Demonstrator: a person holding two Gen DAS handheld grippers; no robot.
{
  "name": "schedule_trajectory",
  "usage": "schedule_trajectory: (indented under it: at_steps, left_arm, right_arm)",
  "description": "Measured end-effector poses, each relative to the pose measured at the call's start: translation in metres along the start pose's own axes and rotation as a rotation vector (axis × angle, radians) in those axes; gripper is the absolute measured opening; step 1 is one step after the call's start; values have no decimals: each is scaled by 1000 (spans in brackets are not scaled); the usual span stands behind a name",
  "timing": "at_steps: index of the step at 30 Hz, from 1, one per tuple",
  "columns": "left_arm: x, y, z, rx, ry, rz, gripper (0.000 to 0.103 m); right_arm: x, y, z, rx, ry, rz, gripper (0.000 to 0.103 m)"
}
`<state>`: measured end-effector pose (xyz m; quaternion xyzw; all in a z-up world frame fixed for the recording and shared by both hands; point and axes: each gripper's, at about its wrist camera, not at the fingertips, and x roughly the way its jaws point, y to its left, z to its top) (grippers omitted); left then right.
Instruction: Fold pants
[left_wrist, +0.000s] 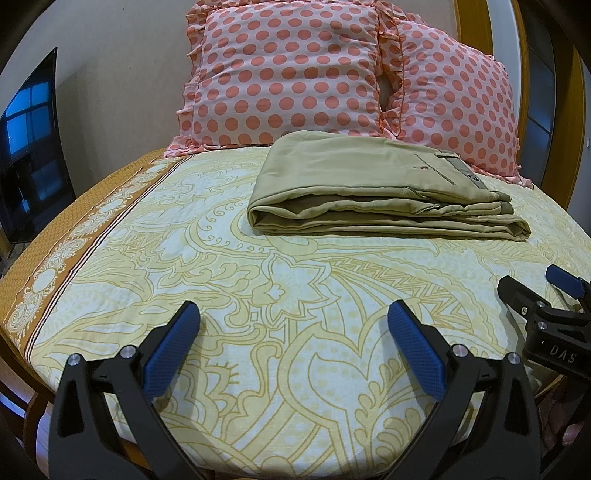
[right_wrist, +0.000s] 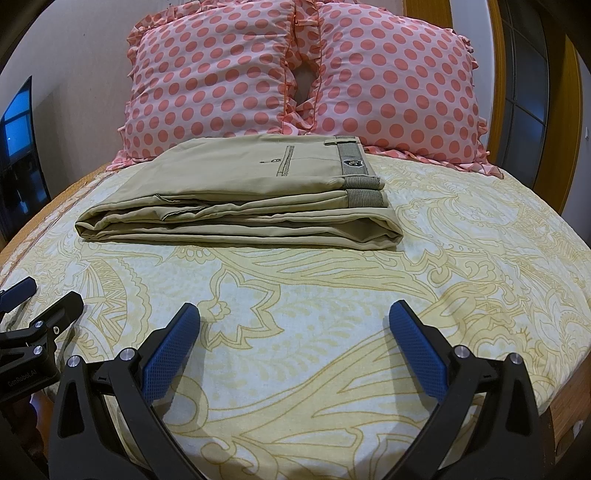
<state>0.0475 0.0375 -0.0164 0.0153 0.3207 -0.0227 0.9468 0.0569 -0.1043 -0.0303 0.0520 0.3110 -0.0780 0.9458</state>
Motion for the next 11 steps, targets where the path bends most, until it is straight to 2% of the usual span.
schedule_trajectory:
  at_steps: [11]
  left_arm:
    - [0,0,0,1,-3,1,101]
  right_arm:
    - [0,0,0,0,0,0,102]
